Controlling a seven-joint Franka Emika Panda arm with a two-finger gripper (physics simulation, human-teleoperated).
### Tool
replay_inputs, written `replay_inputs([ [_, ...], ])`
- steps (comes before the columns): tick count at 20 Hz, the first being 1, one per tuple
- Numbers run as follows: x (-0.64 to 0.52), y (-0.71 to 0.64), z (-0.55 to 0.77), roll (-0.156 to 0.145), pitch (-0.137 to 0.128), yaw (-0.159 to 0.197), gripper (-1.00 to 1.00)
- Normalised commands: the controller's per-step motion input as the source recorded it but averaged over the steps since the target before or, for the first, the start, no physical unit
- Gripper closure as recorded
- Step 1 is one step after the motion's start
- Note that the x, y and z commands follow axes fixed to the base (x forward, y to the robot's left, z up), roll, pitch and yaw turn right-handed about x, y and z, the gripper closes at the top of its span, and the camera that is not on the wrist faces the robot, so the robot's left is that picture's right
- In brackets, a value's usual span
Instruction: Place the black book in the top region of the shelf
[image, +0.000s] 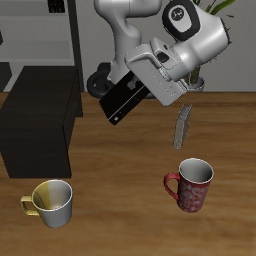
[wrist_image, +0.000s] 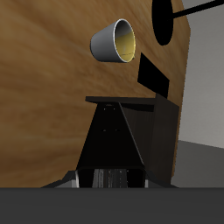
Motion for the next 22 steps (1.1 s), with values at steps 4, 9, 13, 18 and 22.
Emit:
replay_inputs([
  [4,0.04,0.01,-0.06,-0.016,0.004,-0.003,1.0],
  [9,0.09,0.02,-0.13,0.0,0.022,0.006,1.0],
  [13,0.11,0.0,-0.11,0.008,0.013,-0.005,1.0],
  [18,0.12,-0.22,-0.11,-0.027,0.028,-0.015,1.0],
  [22,0.1,-0.29,-0.12,-0.045,0.026,-0.007,1.0],
])
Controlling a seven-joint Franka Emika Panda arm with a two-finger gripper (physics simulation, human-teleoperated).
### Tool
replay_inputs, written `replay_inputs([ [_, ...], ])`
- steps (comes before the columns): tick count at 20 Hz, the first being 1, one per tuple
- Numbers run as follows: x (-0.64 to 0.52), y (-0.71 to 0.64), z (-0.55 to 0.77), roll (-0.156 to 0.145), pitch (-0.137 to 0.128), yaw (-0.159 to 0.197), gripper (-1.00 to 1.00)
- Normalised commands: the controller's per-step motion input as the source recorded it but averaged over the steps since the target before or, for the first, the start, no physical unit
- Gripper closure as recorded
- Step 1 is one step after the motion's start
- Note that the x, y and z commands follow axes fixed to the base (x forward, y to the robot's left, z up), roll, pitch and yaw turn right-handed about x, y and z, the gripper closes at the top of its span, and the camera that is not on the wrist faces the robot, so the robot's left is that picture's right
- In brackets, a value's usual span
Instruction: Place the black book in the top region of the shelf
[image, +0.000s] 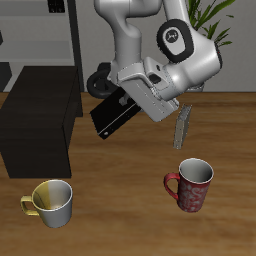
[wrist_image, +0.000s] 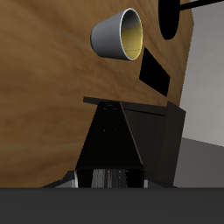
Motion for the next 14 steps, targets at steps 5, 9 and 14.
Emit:
replay_inputs([
  [5,0.04,-0.19,-0.05,-0.033,0.015,-0.019,1.0],
  [9,0.05,-0.24,0.01,-0.045,0.015,-0.009,1.0],
  [14,-0.07,-0.25,0.03,-0.051,0.018,-0.028,1.0],
])
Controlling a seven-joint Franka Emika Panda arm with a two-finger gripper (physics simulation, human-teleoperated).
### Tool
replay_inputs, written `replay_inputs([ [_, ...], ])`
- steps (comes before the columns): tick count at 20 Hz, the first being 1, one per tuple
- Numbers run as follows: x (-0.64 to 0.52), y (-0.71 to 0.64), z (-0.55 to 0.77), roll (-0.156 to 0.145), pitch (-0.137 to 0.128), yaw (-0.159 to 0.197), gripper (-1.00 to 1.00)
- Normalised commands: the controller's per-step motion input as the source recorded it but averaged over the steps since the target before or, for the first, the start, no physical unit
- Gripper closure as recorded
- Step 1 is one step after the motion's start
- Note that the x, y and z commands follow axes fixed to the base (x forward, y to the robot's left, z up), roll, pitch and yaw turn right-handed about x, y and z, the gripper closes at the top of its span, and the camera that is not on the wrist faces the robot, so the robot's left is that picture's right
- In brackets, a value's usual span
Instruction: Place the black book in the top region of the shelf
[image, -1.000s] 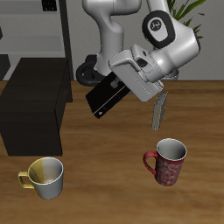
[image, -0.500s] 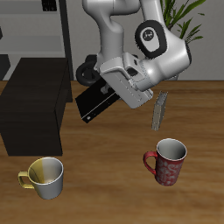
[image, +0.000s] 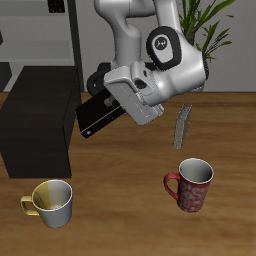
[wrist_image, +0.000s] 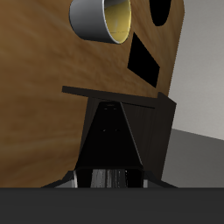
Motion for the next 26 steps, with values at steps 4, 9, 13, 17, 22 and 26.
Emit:
replay_inputs([
  [4,-0.06,-0.2,-0.1,-0.031,0.036,0.003,1.0],
  [9,-0.01,-0.04,-0.06,-0.002,0.013,-0.001,1.0],
  [13,0.04,-0.01,-0.08,0.005,0.004,0.003,1.0],
  [17,0.01,-0.11,-0.19,-0.02,0.042,0.007,1.0],
  [22,0.0,-0.09,-0.12,-0.013,0.029,-0.001,1.0],
  [26,-0.03,-0.1,-0.11,-0.014,0.021,-0.003,1.0],
])
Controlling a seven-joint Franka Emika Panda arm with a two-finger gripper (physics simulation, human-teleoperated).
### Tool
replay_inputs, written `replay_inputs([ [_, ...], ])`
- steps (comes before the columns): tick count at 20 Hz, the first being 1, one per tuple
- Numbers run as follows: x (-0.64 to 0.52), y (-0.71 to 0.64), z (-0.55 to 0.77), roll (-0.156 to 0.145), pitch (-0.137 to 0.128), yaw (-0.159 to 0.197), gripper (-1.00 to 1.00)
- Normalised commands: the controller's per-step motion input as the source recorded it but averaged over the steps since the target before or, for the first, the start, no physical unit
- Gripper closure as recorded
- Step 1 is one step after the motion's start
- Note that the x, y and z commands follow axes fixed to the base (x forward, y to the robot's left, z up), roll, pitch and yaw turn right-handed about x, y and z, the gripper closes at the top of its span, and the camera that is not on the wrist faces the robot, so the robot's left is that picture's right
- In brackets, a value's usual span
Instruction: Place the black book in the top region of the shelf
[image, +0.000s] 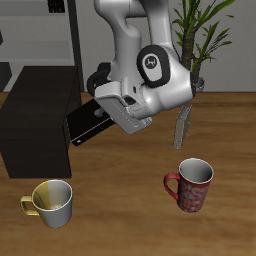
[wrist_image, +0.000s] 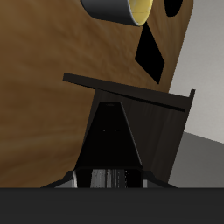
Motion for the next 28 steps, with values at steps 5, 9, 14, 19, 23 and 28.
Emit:
replay_inputs([
  [5,-0.03,-0.12,-0.1,-0.033,0.032,-0.007,1.0],
  [9,-0.03,-0.23,-0.04,-0.044,0.007,0.005,1.0],
  [14,-0.06,-0.29,0.04,-0.063,0.005,-0.029,1.0],
  [19,-0.02,-0.33,-0.04,-0.051,0.017,-0.011,1.0],
  [23,0.03,-0.14,-0.1,-0.028,0.019,0.008,1.0],
  [28,0.09,-0.1,-0.11,-0.009,0.043,-0.013,1.0],
])
